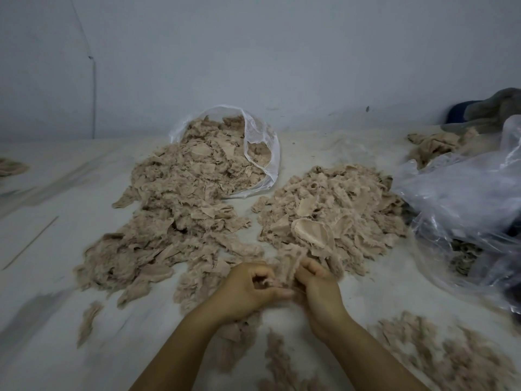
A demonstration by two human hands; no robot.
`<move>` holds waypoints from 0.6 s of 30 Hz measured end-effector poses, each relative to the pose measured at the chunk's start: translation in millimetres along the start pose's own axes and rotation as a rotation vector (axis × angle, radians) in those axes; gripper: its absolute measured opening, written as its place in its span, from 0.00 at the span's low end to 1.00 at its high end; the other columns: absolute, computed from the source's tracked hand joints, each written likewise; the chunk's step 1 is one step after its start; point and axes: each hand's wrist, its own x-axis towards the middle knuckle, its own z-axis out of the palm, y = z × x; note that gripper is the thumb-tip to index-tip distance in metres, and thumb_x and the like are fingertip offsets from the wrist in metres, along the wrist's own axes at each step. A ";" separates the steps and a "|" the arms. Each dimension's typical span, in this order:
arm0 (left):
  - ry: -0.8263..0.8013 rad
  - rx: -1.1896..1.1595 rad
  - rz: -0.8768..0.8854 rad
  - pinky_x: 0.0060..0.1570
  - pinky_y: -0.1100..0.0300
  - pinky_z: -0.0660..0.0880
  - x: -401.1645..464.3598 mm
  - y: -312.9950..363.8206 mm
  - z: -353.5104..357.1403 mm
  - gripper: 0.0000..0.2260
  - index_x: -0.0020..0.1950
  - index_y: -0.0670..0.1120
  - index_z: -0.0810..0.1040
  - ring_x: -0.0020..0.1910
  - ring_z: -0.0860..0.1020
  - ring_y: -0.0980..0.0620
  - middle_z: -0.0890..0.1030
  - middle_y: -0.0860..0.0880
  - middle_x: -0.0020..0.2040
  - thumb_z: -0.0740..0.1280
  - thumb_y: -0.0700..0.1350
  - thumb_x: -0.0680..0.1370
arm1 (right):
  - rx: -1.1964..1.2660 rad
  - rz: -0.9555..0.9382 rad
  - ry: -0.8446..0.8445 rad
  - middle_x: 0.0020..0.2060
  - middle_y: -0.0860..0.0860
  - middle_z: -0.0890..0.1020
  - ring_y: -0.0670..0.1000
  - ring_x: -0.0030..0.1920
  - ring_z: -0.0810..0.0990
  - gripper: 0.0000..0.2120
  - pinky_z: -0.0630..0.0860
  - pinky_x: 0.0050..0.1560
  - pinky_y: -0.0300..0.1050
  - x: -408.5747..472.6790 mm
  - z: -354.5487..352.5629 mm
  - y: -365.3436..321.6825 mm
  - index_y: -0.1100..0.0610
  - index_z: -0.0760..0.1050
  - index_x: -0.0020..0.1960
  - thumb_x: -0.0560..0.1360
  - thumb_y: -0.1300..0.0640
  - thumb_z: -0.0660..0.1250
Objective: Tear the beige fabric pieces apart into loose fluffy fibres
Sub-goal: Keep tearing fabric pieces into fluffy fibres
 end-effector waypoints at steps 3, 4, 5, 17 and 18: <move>0.015 -0.148 -0.082 0.35 0.65 0.71 -2.4 4.7 -1.9 0.16 0.33 0.39 0.76 0.30 0.73 0.56 0.75 0.49 0.31 0.70 0.52 0.70 | -0.053 -0.032 -0.030 0.32 0.55 0.83 0.49 0.29 0.79 0.15 0.75 0.29 0.39 -0.1 -5.0 -1.0 0.60 0.80 0.42 0.79 0.68 0.57; 0.047 -0.199 -0.115 0.35 0.64 0.73 -1.6 5.9 -0.5 0.13 0.34 0.41 0.76 0.30 0.75 0.56 0.77 0.49 0.30 0.69 0.51 0.70 | -0.051 -0.035 -0.056 0.33 0.57 0.82 0.51 0.30 0.79 0.13 0.76 0.30 0.41 -2.0 -5.1 -0.9 0.61 0.80 0.43 0.80 0.65 0.58; 0.081 -0.240 -0.145 0.35 0.63 0.74 -0.9 7.7 1.2 0.12 0.34 0.43 0.77 0.30 0.77 0.55 0.79 0.49 0.31 0.69 0.51 0.70 | -0.032 -0.036 -0.088 0.35 0.59 0.83 0.53 0.32 0.81 0.15 0.78 0.32 0.43 -2.6 -5.7 0.6 0.62 0.81 0.43 0.81 0.61 0.57; 0.321 -0.142 -0.187 0.35 0.66 0.72 2.8 13.7 24.1 0.07 0.37 0.49 0.82 0.32 0.77 0.62 0.81 0.56 0.32 0.69 0.45 0.76 | -0.426 -0.045 -0.170 0.38 0.49 0.80 0.44 0.34 0.77 0.23 0.74 0.36 0.35 -17.3 -15.4 5.0 0.56 0.70 0.54 0.66 0.53 0.78; 0.315 -0.144 -0.196 0.34 0.67 0.71 2.4 14.7 24.2 0.07 0.37 0.50 0.82 0.31 0.77 0.63 0.81 0.57 0.30 0.69 0.47 0.75 | -0.556 -0.118 -0.130 0.40 0.48 0.79 0.43 0.36 0.76 0.20 0.73 0.38 0.33 -17.4 -17.0 7.4 0.53 0.70 0.53 0.68 0.56 0.77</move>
